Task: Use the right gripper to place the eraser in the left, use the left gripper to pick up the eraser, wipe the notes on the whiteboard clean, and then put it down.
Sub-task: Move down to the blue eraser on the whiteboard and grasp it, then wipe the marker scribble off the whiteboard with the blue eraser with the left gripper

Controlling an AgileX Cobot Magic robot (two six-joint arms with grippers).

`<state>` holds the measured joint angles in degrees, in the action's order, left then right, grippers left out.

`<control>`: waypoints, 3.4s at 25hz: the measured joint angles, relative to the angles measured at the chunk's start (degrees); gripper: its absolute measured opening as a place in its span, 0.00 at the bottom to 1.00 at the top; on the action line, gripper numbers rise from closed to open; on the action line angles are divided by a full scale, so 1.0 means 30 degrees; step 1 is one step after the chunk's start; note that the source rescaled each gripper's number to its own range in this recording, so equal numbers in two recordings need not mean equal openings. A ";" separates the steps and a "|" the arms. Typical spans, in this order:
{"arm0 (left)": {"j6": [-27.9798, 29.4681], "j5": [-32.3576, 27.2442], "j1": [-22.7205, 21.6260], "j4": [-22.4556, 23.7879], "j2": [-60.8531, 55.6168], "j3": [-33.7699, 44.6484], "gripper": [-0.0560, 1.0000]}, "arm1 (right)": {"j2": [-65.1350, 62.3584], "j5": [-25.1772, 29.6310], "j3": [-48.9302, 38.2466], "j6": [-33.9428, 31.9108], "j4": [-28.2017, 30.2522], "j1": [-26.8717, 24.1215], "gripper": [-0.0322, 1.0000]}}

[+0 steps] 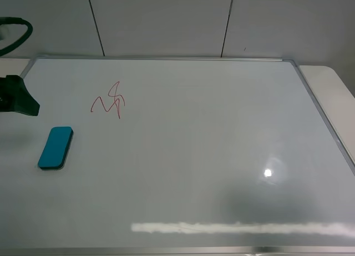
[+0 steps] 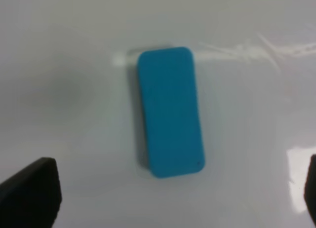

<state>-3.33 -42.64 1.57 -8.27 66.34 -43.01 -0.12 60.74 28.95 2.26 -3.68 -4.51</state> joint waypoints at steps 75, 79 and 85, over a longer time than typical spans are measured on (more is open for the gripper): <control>0.3190 0.3809 0.1050 0.2010 1.2185 -0.1477 0.08 | 0.0000 -0.0014 0.0000 0.0000 0.0000 0.0000 1.00; 0.3190 0.3461 0.1050 0.2010 1.2185 -0.1554 0.08 | 0.0000 -0.0014 0.0000 0.0000 0.0000 0.0000 1.00; 0.3190 0.2006 0.1050 0.1597 1.2185 -0.3235 0.08 | 0.0000 -0.0014 0.0000 0.0000 0.0000 0.0000 1.00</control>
<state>6.24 -36.62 4.72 -3.48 102.90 -52.71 -0.12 60.69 28.95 2.26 -3.68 -4.51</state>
